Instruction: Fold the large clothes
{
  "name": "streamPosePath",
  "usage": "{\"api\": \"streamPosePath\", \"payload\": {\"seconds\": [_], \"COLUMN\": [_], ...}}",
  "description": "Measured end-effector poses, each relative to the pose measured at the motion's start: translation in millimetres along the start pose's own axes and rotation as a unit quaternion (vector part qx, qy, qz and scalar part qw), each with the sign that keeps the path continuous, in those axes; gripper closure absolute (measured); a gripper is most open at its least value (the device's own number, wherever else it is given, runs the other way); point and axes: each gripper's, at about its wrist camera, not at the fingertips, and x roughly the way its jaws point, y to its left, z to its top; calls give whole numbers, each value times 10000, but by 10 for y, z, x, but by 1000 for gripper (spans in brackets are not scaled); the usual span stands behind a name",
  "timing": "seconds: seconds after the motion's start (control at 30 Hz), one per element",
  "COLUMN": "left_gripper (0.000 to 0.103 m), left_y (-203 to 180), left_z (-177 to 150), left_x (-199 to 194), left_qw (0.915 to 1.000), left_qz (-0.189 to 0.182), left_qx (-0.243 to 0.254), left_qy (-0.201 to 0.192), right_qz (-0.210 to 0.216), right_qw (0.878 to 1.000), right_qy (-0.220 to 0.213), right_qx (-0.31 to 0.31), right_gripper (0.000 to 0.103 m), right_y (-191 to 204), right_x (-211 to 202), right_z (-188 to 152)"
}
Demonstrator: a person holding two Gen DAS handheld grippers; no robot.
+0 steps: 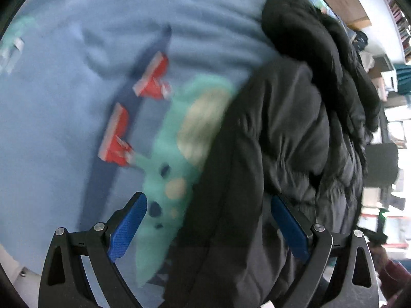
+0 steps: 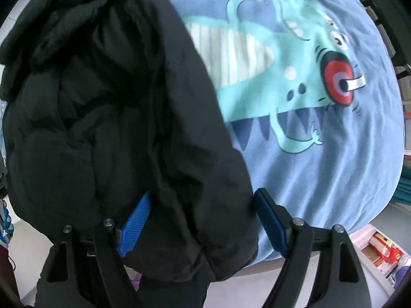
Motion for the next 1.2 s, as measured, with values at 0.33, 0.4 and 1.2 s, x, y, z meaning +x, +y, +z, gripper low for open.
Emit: {"api": "streamPosePath", "payload": {"seconds": [0.33, 0.4, 1.2], "left_gripper": [8, 13, 41], "left_y": [-115, -121, -1067], "left_z": [-332, -386, -582], "left_x": [323, 324, 420], "left_qw": [9980, 9983, 9950], "left_qz": [-256, -244, 148], "left_qx": [66, 1, 12], "left_qy": [574, 538, 989], "right_qz": [247, 375, 1922], "right_qw": [9997, 9992, 9794], "right_qy": [22, 0, 609], "right_qx": [50, 119, 87], "right_gripper": [20, 19, 79], "right_y": [-56, -121, -146], "right_x": [209, 268, 557], "right_z": [74, 38, -187]}}
